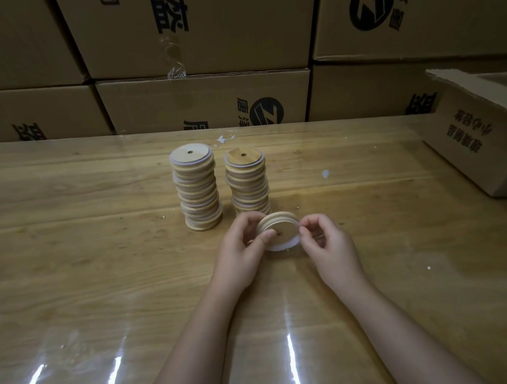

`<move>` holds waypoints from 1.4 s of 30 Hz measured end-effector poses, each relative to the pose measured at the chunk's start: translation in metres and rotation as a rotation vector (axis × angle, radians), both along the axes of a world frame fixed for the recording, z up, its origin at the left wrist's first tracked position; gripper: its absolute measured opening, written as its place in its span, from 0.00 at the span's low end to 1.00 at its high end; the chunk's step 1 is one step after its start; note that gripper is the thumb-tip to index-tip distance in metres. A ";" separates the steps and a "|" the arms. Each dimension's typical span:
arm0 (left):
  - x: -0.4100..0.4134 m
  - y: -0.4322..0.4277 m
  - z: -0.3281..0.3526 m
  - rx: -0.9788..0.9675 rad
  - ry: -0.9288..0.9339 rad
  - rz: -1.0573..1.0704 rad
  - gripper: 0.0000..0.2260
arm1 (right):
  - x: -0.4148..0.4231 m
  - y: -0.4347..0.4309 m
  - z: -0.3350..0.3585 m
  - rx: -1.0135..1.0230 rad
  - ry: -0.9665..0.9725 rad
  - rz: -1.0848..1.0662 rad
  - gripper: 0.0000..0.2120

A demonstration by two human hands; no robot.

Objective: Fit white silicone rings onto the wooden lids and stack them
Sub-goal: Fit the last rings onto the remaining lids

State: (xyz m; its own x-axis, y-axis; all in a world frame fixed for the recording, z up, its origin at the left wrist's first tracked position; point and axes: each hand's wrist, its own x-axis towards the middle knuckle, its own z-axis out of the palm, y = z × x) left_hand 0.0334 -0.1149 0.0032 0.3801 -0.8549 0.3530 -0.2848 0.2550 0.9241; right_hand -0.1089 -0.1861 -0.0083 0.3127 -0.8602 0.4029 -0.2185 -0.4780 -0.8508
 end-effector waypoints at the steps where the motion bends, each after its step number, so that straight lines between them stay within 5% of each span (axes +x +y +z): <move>1: 0.001 0.000 0.000 0.002 0.035 -0.015 0.10 | 0.000 0.001 0.001 0.013 -0.027 0.015 0.13; 9: 0.000 -0.001 0.000 0.042 0.065 -0.050 0.13 | 0.000 -0.001 0.000 0.068 -0.075 0.014 0.14; 12: -0.003 -0.002 -0.002 0.053 -0.238 -0.007 0.19 | -0.001 0.002 0.001 -0.063 -0.051 0.034 0.11; 16: -0.006 -0.002 -0.003 -0.012 -0.529 0.126 0.13 | -0.002 0.003 0.002 -0.190 -0.042 0.043 0.05; 42: -0.002 0.000 -0.001 0.020 -0.218 0.085 0.13 | -0.001 0.009 0.003 -0.271 0.166 -0.108 0.04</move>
State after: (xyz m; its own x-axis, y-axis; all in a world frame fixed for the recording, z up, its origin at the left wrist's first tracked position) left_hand 0.0315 -0.1153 0.0027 0.3675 -0.8309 0.4178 -0.4976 0.2038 0.8431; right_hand -0.1098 -0.1775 -0.0048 0.3063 -0.7604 0.5726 -0.4051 -0.6485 -0.6445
